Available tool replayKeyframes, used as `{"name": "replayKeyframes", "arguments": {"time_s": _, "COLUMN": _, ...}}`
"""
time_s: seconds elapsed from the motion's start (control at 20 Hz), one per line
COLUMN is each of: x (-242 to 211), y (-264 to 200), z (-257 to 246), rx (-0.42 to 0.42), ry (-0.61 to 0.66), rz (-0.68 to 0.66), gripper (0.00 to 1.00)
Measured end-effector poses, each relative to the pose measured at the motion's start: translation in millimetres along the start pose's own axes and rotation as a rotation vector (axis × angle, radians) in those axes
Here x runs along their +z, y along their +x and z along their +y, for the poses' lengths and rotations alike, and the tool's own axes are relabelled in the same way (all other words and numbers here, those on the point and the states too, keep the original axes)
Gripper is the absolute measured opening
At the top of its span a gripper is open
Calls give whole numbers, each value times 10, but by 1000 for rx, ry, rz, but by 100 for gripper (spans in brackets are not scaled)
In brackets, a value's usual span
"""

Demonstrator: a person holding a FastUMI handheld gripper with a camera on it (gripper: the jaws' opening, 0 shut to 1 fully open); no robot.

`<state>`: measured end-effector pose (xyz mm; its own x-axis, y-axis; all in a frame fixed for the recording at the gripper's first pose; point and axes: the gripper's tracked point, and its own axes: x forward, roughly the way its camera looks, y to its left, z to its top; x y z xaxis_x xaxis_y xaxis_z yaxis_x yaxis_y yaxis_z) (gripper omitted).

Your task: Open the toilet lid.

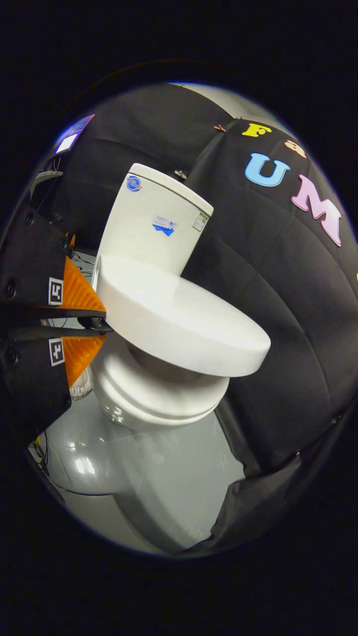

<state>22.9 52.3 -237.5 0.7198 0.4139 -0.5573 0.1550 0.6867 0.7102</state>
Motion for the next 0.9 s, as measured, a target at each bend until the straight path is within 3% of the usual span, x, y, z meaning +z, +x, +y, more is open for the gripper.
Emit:
{"name": "replayKeyframes", "arguments": {"time_s": 0.5, "x": 444, "y": -195, "z": 1344, "rx": 205, "ry": -98, "rz": -84, "gripper": 9}}
{"name": "replayKeyframes", "arguments": {"time_s": 0.9, "x": 478, "y": -125, "z": 2038, "rx": 276, "ry": -194, "rz": -92, "gripper": 10}}
